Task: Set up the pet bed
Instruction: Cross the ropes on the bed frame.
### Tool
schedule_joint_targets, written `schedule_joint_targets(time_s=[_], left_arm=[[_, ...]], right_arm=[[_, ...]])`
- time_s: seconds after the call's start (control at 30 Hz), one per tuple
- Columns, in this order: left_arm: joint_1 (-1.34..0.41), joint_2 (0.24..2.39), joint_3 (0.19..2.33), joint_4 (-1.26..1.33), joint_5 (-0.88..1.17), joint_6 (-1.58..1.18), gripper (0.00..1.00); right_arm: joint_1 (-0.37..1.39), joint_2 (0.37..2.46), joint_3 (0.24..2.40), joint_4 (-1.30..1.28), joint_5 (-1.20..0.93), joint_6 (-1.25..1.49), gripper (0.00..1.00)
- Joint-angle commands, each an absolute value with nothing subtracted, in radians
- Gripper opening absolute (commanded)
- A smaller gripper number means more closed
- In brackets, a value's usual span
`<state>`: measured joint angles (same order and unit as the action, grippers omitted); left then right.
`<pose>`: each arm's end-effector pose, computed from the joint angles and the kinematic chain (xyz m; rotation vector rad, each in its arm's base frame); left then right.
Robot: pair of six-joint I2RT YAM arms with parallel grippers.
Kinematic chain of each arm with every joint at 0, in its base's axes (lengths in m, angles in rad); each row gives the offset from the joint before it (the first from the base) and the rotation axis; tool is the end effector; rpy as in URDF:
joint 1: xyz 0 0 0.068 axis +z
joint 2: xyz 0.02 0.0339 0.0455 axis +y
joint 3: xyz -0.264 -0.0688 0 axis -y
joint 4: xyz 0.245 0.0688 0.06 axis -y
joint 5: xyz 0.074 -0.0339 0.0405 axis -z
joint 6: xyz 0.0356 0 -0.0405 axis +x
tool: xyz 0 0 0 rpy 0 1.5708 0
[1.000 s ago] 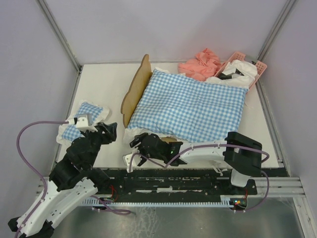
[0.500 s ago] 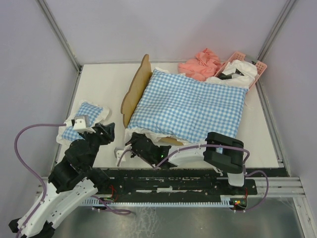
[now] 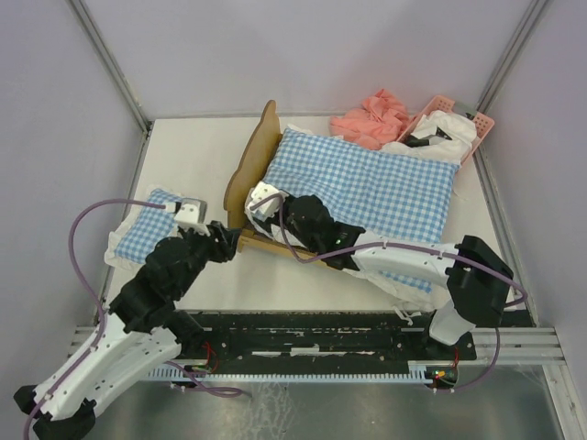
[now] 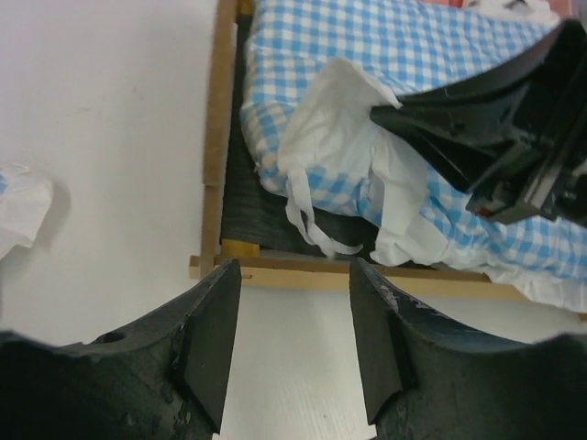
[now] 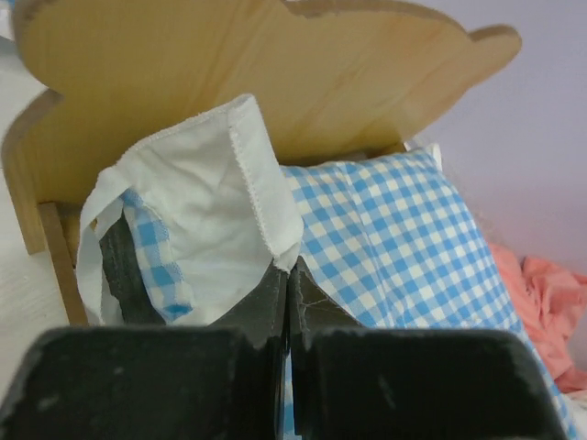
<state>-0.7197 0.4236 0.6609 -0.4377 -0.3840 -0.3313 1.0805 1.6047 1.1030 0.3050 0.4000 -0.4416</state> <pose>0.0902 -0.0613 0.3166 0.0650 1.7745 -0.4241 0.1899 0.3264 0.2913 -0.9845 1.4506 0.1127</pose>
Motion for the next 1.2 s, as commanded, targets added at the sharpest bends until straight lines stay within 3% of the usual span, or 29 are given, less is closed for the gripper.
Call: schedule_joint_targets(time_s=[0.0,0.37,1.17], left_arm=[[-0.719,0.57,0.733,-0.344,-0.198,-0.226,0.57],[-0.719,0.818,0.796,-0.27,-0.174,-0.217,0.52],[-0.718,1.144,0.784,0.081,-0.209,-0.175,0.46]], right_arm=[[1.013,1.567,1.129,0.251,0.363,-0.29,0.02],[0.832,1.507,1.095,0.246,0.242,-0.197,0.02],[0.73,1.45,1.016,0.308,0.126,-0.127,0.02]])
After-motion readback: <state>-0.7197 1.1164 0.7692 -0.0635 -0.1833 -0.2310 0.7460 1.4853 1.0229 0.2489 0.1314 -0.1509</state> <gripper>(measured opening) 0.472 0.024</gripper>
